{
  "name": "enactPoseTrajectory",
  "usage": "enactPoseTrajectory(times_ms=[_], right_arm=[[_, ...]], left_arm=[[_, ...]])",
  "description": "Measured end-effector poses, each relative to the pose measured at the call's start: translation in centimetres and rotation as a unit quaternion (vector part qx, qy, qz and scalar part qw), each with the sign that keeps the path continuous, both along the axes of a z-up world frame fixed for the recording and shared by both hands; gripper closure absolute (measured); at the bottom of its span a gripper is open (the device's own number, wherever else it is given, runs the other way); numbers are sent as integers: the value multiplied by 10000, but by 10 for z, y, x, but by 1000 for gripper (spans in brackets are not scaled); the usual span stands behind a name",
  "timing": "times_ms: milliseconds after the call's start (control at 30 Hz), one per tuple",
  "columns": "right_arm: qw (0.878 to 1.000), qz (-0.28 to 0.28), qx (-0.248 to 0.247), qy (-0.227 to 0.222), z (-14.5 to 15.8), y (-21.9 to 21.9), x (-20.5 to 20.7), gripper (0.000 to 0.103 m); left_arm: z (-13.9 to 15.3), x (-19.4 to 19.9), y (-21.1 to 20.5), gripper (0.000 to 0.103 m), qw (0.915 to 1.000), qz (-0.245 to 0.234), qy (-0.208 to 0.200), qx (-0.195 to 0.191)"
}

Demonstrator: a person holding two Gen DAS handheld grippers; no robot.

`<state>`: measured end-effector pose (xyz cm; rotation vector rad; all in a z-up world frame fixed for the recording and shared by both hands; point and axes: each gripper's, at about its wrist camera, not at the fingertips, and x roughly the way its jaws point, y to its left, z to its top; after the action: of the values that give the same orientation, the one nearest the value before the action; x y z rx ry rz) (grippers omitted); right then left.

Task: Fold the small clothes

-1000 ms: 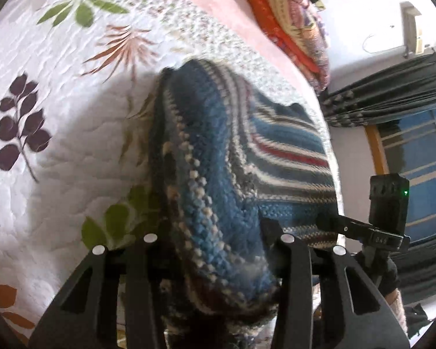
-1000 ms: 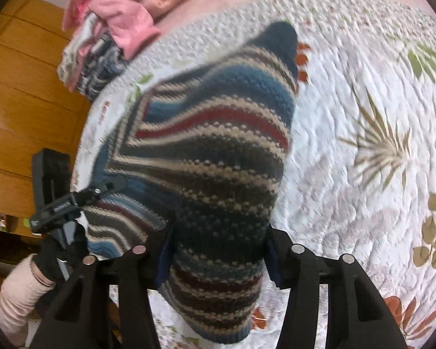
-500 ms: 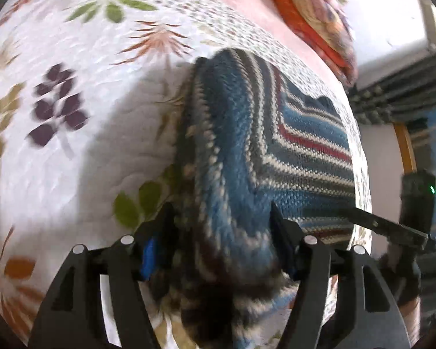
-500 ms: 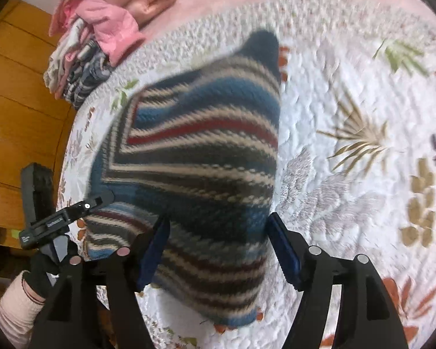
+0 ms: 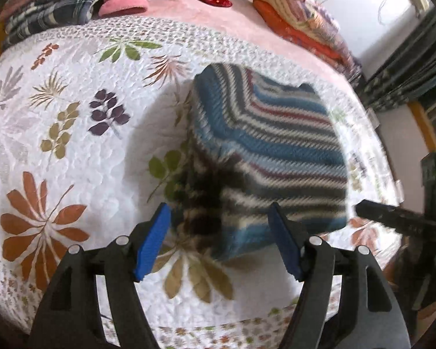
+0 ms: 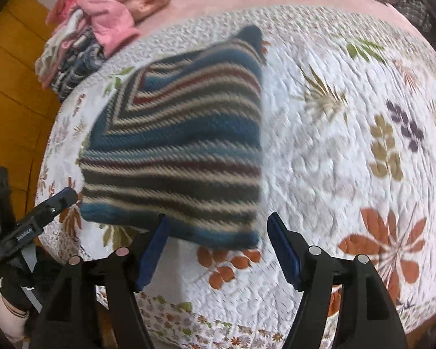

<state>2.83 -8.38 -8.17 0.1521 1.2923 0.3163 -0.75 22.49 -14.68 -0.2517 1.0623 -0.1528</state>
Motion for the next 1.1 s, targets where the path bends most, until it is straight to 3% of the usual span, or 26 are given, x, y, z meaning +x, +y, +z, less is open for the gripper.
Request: enactPoseTrajectory(times_ms=[200, 333, 533, 667, 867, 967, 1100], right_arm=[[9992, -117, -328, 220, -26, -13, 2, 33], [9982, -175, -315, 472, -45, -15, 5, 31], [9974, -231, -352, 590, -54, -13, 7, 28], [9977, -298, -315, 524, -45, -13, 4, 28], [9991, -391, -154, 82, -14, -15, -7, 23], [9987, -506, 20, -72, 0, -16, -13, 17], [9978, -489, -137, -437, 22, -13, -28, 11]], left_arm=[[-28, 10, 6, 34, 9990, 93, 184, 385], [-45, 17, 11, 31, 9984, 177, 419, 333], [-57, 19, 13, 27, 9984, 151, 453, 311], [-49, 15, 15, 29, 9984, 217, 502, 159], [-15, -2, 7, 29, 9997, 182, 167, 94], [-3, -16, 4, 26, 9998, 200, 50, 75], [11, -35, 2, 15, 9993, 281, -111, 229]])
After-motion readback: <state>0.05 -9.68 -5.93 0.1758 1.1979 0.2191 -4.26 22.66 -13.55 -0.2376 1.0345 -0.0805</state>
